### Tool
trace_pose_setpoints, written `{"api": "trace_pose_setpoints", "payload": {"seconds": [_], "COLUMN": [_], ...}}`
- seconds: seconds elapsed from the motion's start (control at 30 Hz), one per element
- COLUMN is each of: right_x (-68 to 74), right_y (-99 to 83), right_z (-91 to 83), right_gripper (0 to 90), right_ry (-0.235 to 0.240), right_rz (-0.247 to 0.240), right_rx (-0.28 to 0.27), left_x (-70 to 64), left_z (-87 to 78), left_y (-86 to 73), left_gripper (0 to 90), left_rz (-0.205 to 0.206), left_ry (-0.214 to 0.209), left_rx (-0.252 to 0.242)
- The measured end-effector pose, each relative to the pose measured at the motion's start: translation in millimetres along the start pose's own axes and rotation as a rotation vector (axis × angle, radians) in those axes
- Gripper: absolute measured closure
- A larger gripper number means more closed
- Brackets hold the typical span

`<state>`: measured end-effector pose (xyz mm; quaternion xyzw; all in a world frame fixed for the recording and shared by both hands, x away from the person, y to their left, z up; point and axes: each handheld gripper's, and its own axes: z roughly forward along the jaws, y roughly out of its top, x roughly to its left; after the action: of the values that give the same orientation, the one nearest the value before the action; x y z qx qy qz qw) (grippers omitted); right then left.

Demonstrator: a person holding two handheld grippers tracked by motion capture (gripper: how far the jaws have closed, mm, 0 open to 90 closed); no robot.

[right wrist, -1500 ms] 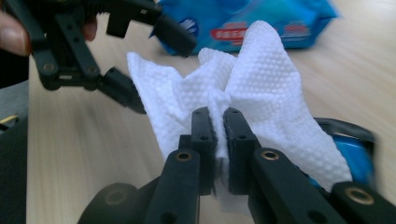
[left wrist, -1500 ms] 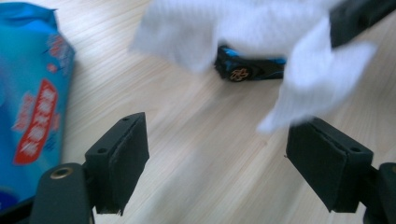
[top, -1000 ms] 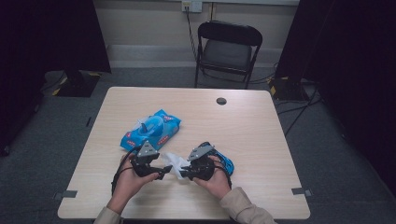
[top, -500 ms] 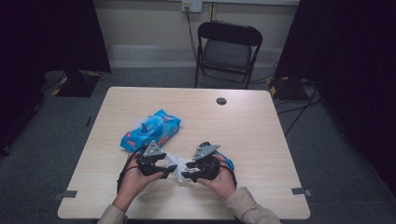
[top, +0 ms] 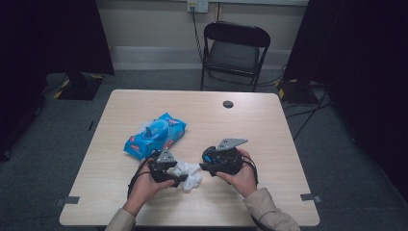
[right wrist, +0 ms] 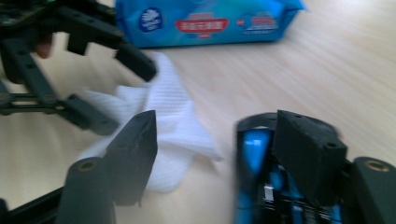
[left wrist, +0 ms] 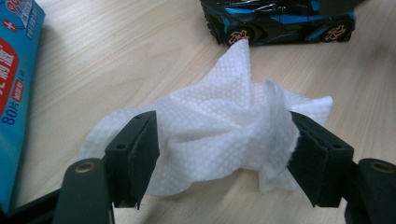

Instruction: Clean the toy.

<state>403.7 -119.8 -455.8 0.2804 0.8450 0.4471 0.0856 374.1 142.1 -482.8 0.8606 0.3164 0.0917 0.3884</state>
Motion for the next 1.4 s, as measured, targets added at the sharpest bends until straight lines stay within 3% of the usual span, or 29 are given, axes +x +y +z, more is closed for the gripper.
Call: {"api": "trace_pose_setpoints", "payload": {"seconds": [0.03, 0.13, 0.17, 0.3, 0.5, 0.73, 0.97, 1.4], "right_x": [-5.1, -10.4, -15.2, -24.0, -31.7, -35.3, -33.3, -34.1], "right_y": [-0.7, -1.2, -2.4, -9.2, -15.3, -18.2, -16.8, -17.2], "right_z": [-1.9, -4.2, -4.1, 3.0, 13.9, 27.3, 38.7, 44.3], "right_gripper": [26.5, 24.5, 20.8, 18.6, 16.3, 16.0, 15.9, 23.1], "right_ry": [-0.026, -0.044, -0.072, -0.103, -0.112, -0.087, -0.085, -0.112], "right_rz": [-0.002, 0.009, 0.007, 0.002, 0.000, 0.010, -0.026, -0.037], "right_rx": [0.006, 0.001, 0.023, 0.071, 0.110, 0.134, 0.174, 0.177], "left_x": [-0.5, -0.7, -0.3, 0.2, 0.4, -2.0, -3.5, -4.2], "left_z": [1.6, 4.1, 5.3, 7.7, 8.4, 9.0, 8.9, 8.6], "left_y": [-1.5, -3.8, -5.3, -8.5, -10.3, -10.5, -11.3, -12.7], "left_gripper": [28.9, 28.1, 27.9, 27.5, 27.1, 27.5, 27.9, 29.6], "left_rz": [-0.003, -0.007, -0.009, -0.017, -0.018, -0.003, 0.008, 0.021], "left_ry": [-0.007, -0.009, -0.010, -0.014, -0.013, 0.000, 0.008, 0.023], "left_rx": [0.011, 0.019, 0.023, 0.034, 0.032, 0.035, 0.037, 0.029]}}
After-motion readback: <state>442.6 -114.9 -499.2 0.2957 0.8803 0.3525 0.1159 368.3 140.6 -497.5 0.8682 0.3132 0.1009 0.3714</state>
